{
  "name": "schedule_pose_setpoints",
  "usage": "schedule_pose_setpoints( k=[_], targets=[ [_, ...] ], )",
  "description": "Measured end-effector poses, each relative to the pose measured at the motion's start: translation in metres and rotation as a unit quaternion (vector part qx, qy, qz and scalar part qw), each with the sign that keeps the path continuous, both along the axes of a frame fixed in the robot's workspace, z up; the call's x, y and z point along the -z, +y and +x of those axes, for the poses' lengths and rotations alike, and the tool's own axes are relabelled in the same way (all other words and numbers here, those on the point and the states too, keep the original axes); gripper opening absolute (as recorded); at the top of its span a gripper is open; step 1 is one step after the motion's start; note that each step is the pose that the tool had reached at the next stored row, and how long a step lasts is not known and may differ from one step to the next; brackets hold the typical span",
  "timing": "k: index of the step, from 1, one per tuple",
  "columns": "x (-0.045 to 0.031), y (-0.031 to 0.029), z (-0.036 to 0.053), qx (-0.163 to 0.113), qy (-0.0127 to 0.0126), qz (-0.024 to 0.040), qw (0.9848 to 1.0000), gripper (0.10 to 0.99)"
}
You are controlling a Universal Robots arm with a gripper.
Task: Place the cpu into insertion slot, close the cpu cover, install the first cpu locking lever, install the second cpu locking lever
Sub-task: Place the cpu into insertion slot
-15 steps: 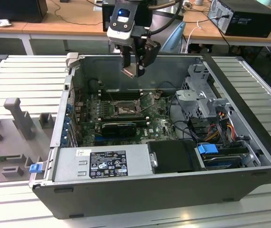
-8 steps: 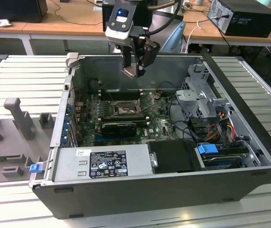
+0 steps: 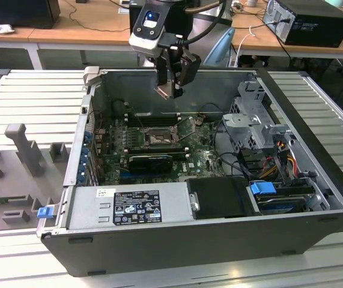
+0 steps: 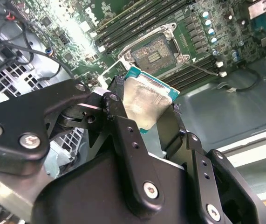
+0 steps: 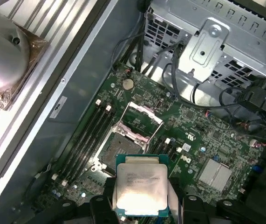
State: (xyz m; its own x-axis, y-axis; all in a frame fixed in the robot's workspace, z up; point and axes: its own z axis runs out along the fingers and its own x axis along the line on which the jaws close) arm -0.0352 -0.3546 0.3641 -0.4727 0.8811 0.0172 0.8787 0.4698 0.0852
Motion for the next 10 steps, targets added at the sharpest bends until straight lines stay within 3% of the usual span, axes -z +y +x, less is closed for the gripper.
schedule_pose_setpoints(
  k=[3, 10],
  targets=[
    [0.0008, 0.0, 0.0, 0.028, 0.0, -0.0002, 0.9996, 0.525],
    [0.0023, 0.0, 0.0, 0.054, -0.0001, -0.0018, 0.9985, 0.525]
  ],
)
